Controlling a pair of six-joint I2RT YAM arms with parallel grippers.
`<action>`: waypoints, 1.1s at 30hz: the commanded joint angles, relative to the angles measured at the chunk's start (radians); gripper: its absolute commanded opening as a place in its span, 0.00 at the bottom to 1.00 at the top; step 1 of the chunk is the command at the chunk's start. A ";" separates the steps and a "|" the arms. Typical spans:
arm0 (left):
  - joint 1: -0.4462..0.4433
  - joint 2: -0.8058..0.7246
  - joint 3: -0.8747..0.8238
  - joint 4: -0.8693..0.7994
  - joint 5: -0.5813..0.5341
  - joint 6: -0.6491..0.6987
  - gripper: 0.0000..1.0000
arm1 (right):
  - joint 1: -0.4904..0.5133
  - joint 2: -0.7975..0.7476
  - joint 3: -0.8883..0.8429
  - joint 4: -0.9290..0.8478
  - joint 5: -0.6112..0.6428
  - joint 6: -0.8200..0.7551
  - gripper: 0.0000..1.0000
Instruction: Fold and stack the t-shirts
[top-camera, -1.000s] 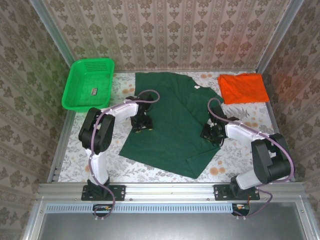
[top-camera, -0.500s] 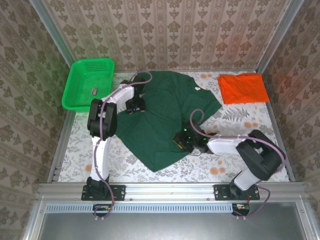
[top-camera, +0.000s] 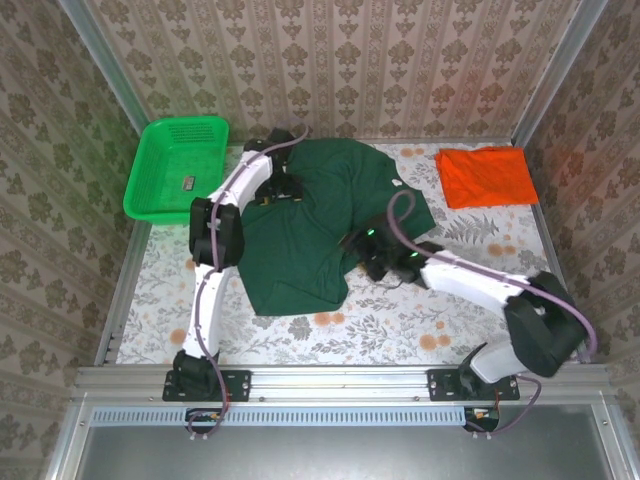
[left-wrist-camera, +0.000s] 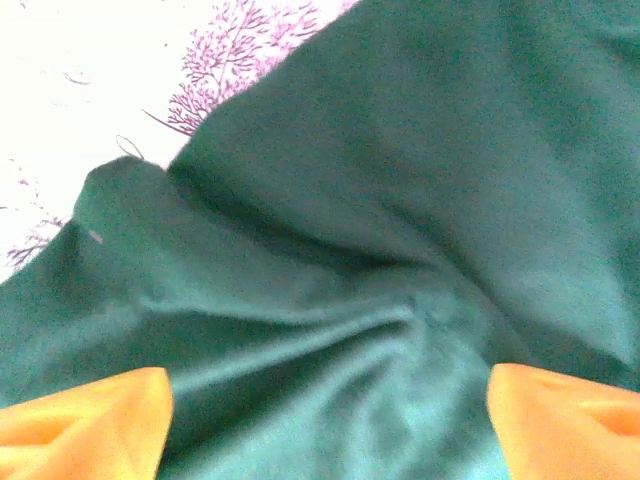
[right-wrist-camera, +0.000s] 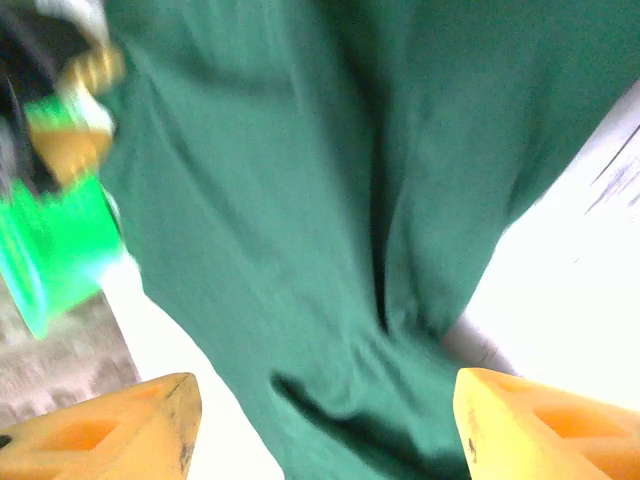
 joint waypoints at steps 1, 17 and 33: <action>-0.010 -0.231 -0.104 -0.020 0.097 0.011 0.82 | -0.190 -0.051 0.031 -0.266 0.078 -0.173 0.69; -0.057 -0.644 -1.032 0.242 0.149 -0.136 0.80 | -0.507 0.563 0.658 -0.498 0.036 -0.798 0.56; -0.031 -0.474 -1.002 0.217 -0.056 -0.043 0.72 | -0.494 0.574 0.612 -0.490 -0.092 -0.953 0.05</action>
